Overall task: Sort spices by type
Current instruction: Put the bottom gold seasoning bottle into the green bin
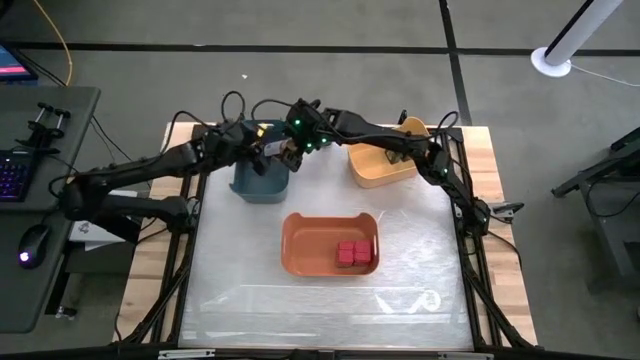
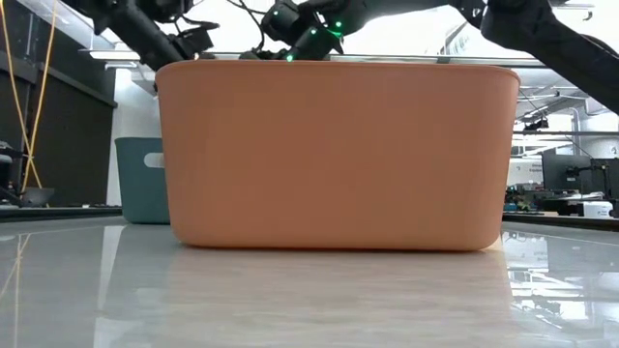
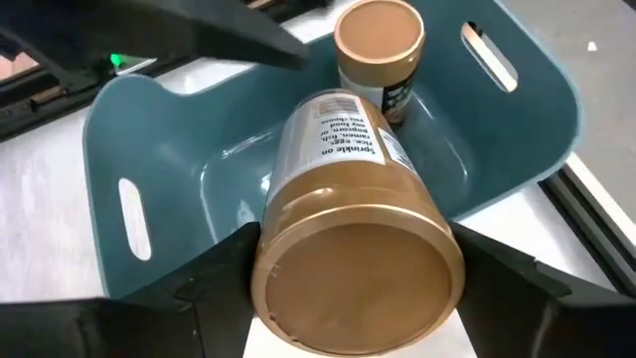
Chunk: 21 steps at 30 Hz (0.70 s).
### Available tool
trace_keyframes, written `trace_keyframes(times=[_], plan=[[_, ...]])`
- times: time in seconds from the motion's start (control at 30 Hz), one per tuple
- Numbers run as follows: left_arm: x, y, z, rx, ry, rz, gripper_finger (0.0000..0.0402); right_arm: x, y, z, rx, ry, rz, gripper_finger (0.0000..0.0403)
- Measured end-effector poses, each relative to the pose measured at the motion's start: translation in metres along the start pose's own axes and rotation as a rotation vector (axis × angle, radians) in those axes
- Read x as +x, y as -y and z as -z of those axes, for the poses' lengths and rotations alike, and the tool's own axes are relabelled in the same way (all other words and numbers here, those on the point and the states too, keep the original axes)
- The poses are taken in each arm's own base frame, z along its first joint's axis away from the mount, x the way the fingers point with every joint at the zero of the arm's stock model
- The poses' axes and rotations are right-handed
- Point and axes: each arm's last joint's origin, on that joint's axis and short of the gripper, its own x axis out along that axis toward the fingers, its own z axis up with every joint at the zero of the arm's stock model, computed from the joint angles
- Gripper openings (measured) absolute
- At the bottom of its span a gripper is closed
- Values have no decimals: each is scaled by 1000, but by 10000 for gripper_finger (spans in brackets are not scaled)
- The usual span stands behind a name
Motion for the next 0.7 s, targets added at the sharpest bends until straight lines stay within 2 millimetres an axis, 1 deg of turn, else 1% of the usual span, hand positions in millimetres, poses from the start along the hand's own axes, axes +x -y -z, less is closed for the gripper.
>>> trace_keyframes(times=[0.07, 0.13, 0.23, 0.33, 0.53, 0.63, 0.7], plan=[[5, 2, 2, -6, -19, 4, 33, 1, 0, 0, 2, 2, -1, 272], [9, 4, 3, -4, -38, 5, 9, 1, 0, 0, -3, 3, -1, 272], [14, 5, 6, 0, -60, -10, 12, 1, 0, -2, -6, 22, 27, 272], [18, 6, 7, 4, -75, -18, 2, 1, 4, -2, 0, 23, 38, 272], [25, 9, 10, 13, -101, -23, 1, 5, 7, 0, 10, 10, 46, 272], [32, 11, 20, -11, -109, -24, 0, 5, 6, 0, 8, 13, 46, 272], [36, 13, 30, -36, -112, -26, 0, 6, 6, 0, 9, 9, 45, 272]])
